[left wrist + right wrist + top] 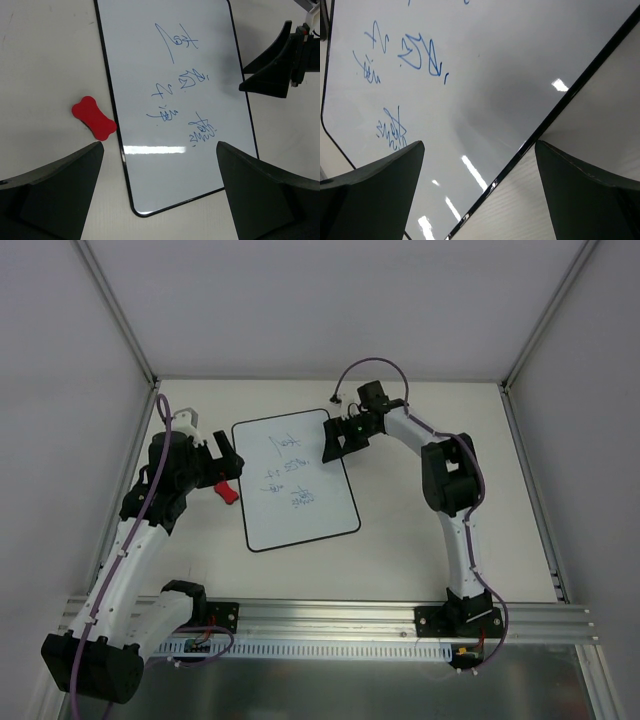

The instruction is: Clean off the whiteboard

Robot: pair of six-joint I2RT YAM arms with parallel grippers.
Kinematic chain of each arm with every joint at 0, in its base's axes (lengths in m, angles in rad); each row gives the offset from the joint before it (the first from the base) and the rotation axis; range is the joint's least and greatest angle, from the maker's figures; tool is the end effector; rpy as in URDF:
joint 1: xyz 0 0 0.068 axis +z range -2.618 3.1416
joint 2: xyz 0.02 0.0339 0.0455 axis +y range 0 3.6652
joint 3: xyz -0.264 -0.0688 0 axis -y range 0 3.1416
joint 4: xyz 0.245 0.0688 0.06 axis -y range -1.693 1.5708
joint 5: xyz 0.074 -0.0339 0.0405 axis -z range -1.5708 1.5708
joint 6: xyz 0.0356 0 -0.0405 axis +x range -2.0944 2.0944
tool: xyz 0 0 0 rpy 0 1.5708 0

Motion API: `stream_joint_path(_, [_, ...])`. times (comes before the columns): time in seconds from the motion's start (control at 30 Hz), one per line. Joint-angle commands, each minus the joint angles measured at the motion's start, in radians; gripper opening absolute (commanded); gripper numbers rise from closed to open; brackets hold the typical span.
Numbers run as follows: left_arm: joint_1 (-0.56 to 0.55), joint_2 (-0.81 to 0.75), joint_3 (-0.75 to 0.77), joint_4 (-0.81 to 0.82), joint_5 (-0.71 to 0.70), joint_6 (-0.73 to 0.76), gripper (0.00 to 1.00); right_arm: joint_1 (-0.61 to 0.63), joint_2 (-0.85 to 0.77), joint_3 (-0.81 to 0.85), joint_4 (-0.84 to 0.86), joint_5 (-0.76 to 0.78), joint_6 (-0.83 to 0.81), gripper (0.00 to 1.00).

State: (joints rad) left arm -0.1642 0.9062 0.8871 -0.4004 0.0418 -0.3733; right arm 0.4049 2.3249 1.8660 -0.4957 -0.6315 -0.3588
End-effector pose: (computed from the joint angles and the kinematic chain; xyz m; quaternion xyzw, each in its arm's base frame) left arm 0.2004 -0.0347 0.3320 -0.0762 0.8353 -0.1614 0.5201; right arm 0.4571 0.2188 0.1674 -0.4249 0.8055 0.3025 0.2814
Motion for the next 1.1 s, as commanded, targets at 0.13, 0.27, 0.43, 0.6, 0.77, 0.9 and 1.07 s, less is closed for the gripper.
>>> stream_joint_path(0.13, [-0.006,0.038,-0.020,0.015,-0.069,-0.091,0.99,0.017,-0.186,-0.114,-0.115,0.128,-0.016,0.99])
stream_joint_path(0.27, [0.000,0.172,0.021,-0.015,-0.128,-0.157,0.99,-0.014,-0.399,-0.160,-0.118,0.315,0.055,0.99])
stream_joint_path(0.43, [0.066,0.402,0.101,-0.080,-0.152,-0.245,0.99,-0.026,-0.654,-0.345,-0.118,0.495,0.110,0.99])
stream_joint_path(0.6, [0.126,0.588,0.164,-0.089,-0.148,-0.256,0.90,-0.025,-0.855,-0.516,-0.116,0.510,0.165,0.99])
stream_joint_path(0.77, [0.126,0.698,0.200,-0.094,-0.172,-0.251,0.86,0.008,-0.964,-0.655,-0.081,0.536,0.211,0.99])
stream_joint_path(0.9, [0.126,0.721,0.199,-0.110,-0.200,-0.257,0.83,0.018,-1.018,-0.761,-0.027,0.518,0.253,0.99])
stream_joint_path(1.07, [0.126,0.776,0.197,-0.123,-0.229,-0.268,0.82,0.026,-1.049,-0.811,0.016,0.483,0.276,0.99])
